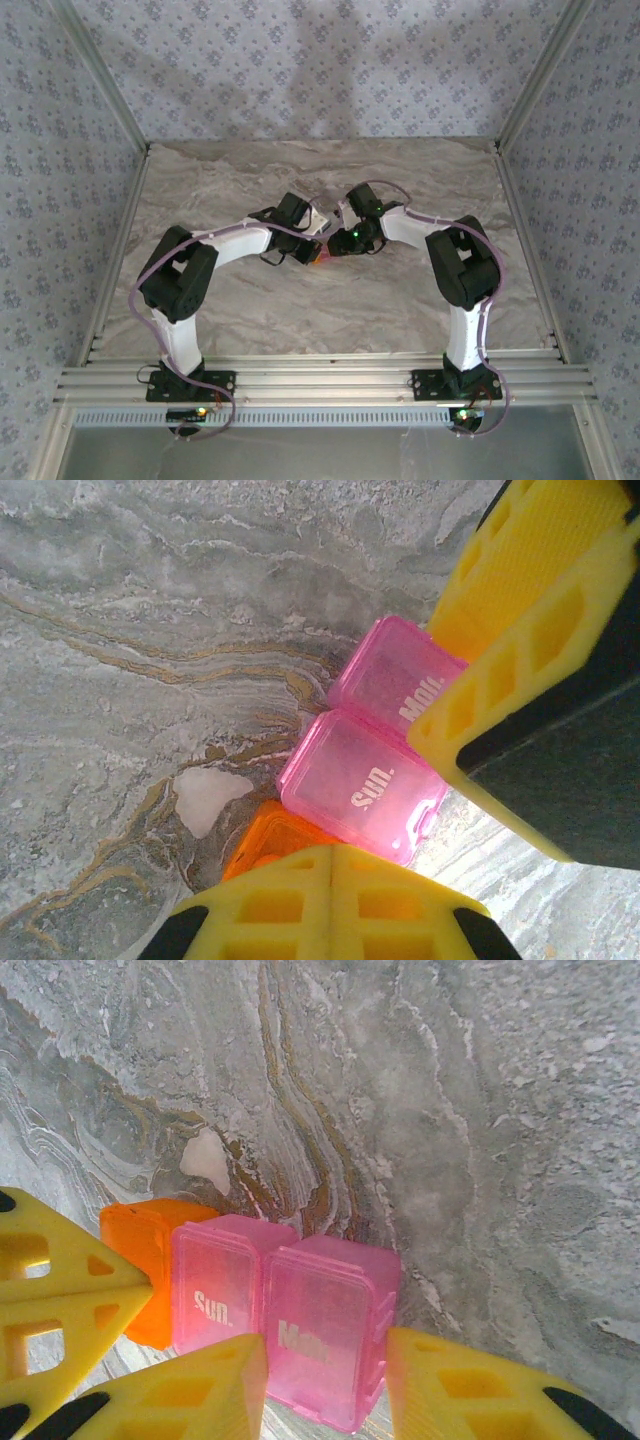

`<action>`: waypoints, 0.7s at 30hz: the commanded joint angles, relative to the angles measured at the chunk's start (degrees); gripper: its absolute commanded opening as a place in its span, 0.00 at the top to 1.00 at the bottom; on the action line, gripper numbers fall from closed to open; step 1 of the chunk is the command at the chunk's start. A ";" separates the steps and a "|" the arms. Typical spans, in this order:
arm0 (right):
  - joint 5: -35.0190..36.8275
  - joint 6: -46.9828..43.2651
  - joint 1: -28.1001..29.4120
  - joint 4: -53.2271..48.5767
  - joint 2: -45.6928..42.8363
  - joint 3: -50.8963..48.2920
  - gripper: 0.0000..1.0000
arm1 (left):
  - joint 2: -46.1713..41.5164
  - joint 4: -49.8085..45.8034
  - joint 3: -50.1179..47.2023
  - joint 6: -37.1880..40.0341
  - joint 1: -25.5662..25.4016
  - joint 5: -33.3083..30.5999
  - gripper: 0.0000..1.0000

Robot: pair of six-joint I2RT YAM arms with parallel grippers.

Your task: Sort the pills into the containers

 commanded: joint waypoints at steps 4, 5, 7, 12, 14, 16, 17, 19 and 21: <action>1.05 0.66 -0.25 -2.32 2.26 0.48 0.63 | 0.54 -6.46 -1.92 0.84 -0.69 -0.61 1.00; 0.99 0.75 -0.28 -2.32 2.35 0.39 0.64 | 1.11 -6.93 -1.48 0.99 -0.73 -1.16 1.00; 0.82 0.75 -0.31 -2.22 2.52 0.70 0.64 | 3.36 -7.50 -0.68 1.23 -0.84 -1.27 1.00; 0.31 0.81 -0.30 -2.78 2.56 1.55 0.64 | 6.17 -6.46 -0.53 0.66 -0.86 -0.32 1.00; 0.20 0.58 -0.30 -3.33 2.37 2.08 0.64 | 5.49 -6.03 -0.36 0.46 -0.86 -0.39 1.00; 0.12 0.37 -0.30 -3.84 1.95 2.49 0.63 | 4.07 -5.24 -0.21 0.01 -0.82 -0.50 0.99; 0.03 0.23 -0.37 -3.98 1.81 2.66 0.64 | 3.27 -4.83 -0.18 -0.21 -0.78 -0.64 0.96; -0.15 0.26 -0.52 -4.13 1.19 2.83 0.64 | 1.48 -3.43 -0.16 -0.87 -0.67 -1.07 0.87; -0.42 0.33 -0.73 -4.18 0.51 3.03 0.64 | -0.23 -1.66 -0.29 -1.88 -0.52 -1.68 0.78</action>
